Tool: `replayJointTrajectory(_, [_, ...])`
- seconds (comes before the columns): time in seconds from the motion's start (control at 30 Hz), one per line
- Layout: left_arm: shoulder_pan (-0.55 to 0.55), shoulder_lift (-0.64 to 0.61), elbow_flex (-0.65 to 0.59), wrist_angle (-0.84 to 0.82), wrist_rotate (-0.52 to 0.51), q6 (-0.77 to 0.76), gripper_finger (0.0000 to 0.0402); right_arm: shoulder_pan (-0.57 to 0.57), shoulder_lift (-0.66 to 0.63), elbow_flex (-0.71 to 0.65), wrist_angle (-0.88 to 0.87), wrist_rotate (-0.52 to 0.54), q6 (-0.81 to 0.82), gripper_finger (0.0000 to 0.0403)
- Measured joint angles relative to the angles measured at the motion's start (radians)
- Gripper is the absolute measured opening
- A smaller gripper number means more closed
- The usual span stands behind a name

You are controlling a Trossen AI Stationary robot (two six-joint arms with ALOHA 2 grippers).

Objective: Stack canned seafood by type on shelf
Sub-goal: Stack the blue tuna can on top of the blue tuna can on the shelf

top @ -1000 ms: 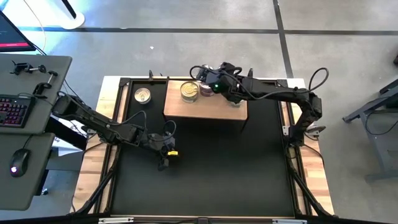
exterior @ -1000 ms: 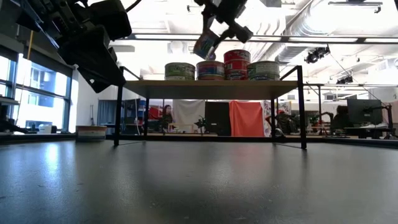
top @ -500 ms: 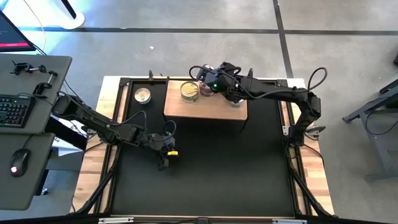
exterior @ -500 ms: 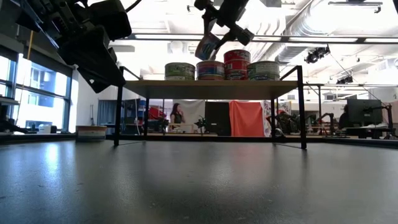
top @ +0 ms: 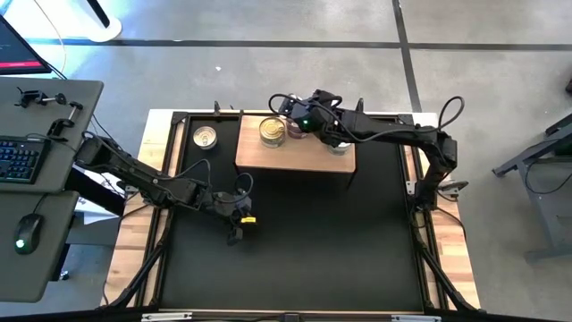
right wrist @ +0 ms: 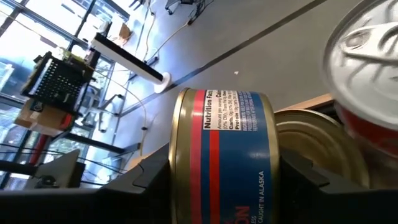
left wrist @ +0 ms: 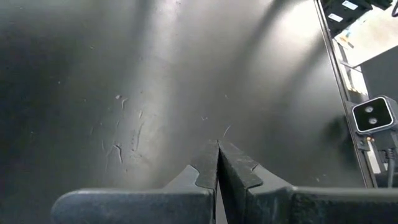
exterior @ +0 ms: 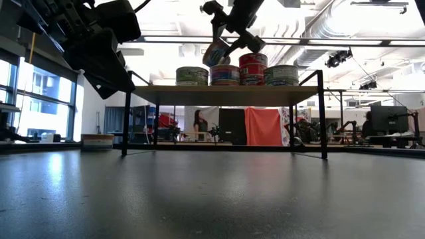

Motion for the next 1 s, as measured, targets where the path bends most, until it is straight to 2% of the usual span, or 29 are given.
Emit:
replayJointTrajectory(0.27, [0.0,0.0,0.0,-0.001,-0.002,0.0,0.0,-0.003,0.005,0.0,0.009,0.023,-0.002,0.0199])
replayJointTrajectory(0.7, [0.0,0.0,0.0,-0.001,-0.002,0.023,0.0,-0.006,0.004,0.0,-0.001,-0.011,-0.031,0.0264])
replayJointTrajectory(1.0, [0.0,0.0,0.0,-0.001,-0.002,0.026,0.0,-0.004,0.003,0.0,-0.103,-0.036,0.011,0.0275])
